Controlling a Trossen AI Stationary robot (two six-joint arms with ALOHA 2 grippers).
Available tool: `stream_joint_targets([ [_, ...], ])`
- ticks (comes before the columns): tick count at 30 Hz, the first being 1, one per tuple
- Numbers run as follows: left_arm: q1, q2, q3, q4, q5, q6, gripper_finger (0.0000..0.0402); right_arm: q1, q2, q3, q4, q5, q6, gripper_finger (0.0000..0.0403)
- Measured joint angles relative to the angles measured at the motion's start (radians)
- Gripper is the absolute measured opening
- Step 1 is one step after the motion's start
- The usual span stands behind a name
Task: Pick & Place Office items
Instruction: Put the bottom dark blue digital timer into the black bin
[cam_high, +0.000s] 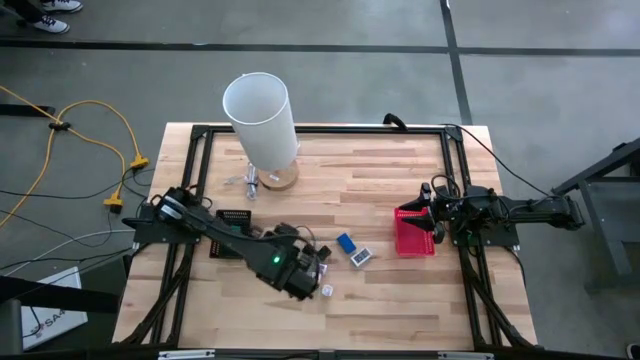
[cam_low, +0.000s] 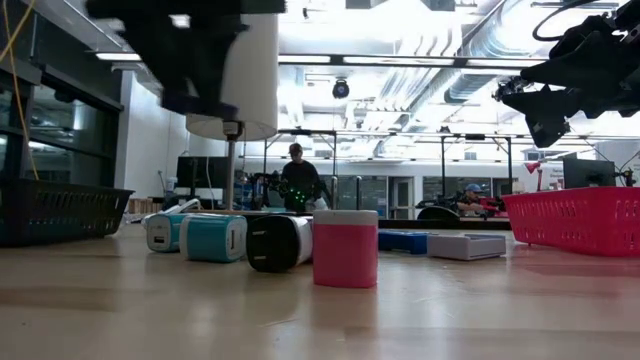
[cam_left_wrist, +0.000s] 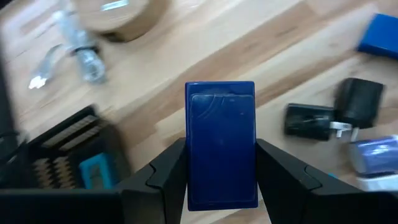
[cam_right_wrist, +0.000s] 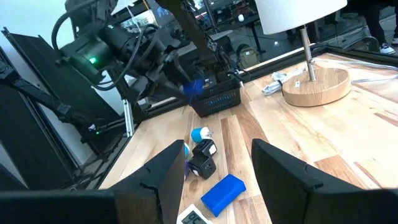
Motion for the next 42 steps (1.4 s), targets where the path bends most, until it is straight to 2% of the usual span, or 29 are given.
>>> stream_joint_targets([
  [3, -0.027, 0.0, -0.002, -0.065, 0.011, -0.107, 0.0156, 0.0, 0.0, 0.0, 0.0, 0.0, 0.0, 0.0174],
  [9, -0.052, -0.025, -0.011, -0.056, 0.041, -0.113, 0.0156, 0.0, 0.0, 0.0, 0.001, 0.0, 0.0, 0.0174],
  [23, -0.009, -0.149, -0.033, -0.057, 0.024, 0.056, 0.0162, 0.0, 0.0, 0.0, 0.001, 0.0, 0.0, 0.0174],
  [28, 0.007, -0.233, -0.141, -0.055, 0.032, 0.03, 0.0162, 0.0, 0.0, 0.0, 0.001, 0.0, 0.0, 0.0174],
  [33, 0.008, -0.326, -0.28, -0.057, 0.059, -0.063, 0.0163, 0.0, 0.0, 0.0, 0.001, 0.0, 0.0, 0.0174],
  [42, -0.045, -0.398, -0.442, -0.058, 0.151, -0.231, 0.0163, 0.0, 0.0, 0.0, 0.001, 0.0, 0.0, 0.0174],
])
